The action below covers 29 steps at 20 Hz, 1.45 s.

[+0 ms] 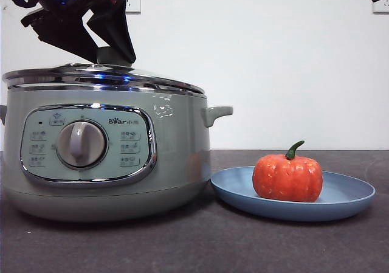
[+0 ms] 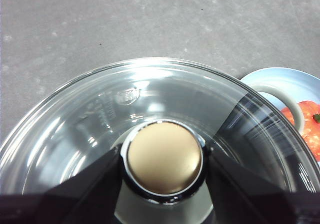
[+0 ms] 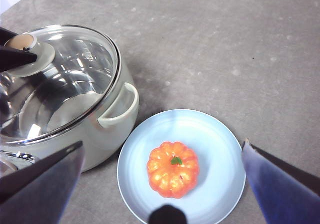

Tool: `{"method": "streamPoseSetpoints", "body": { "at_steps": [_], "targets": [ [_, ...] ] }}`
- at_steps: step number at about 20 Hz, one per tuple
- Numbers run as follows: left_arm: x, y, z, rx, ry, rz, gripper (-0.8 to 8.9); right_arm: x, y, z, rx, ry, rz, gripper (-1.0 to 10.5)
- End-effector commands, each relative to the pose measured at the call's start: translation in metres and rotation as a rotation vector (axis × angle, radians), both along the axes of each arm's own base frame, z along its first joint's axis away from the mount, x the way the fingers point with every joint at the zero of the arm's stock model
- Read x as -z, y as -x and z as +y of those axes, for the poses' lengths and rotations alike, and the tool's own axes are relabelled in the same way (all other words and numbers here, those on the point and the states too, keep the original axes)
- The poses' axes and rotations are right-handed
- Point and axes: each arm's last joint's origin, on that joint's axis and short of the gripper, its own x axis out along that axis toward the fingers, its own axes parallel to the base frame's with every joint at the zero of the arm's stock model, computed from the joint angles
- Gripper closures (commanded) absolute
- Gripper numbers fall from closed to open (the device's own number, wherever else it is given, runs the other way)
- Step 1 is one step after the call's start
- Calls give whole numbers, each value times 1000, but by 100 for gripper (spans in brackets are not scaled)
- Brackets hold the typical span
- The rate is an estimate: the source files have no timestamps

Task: Take the pumpkin out from the steamer,put the pumpkin in the blue plate,close the lid

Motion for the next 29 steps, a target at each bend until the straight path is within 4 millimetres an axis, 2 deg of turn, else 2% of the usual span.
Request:
{"method": "streamPoseSetpoints", "body": {
  "at_steps": [1, 7, 14, 21, 22, 23, 25, 26, 29],
  "targets": [
    [6, -1, 1, -7, -49, 0, 822, -1, 0, 0, 7, -12, -6, 352],
    [4, -3, 0, -14, -32, -39, 822, -1, 0, 0, 13, -27, 3, 352],
    [29, 3, 1, 9, -10, 46, 822, -1, 0, 0, 13, -27, 3, 352],
    [30, 3, 1, 24, 3, 66, 808, -1, 0, 0, 13, -27, 3, 352],
    [30, 3, 1, 24, 3, 66, 783, -1, 0, 0, 13, -26, 4, 352],
    [29, 3, 1, 23, 3, 63, 677, -1, 0, 0, 13, -26, 4, 352],
    [28, 2, 1, 15, 4, 50, 393, -1, 0, 0, 13, -27, 3, 352],
    [27, 2, 1, 6, 3, 38, 336, -1, 0, 0, 13, -27, 3, 352],
    [23, 1, 0, 7, 17, 17, 339, -1, 0, 0, 13, -27, 3, 352]
  ]
}}
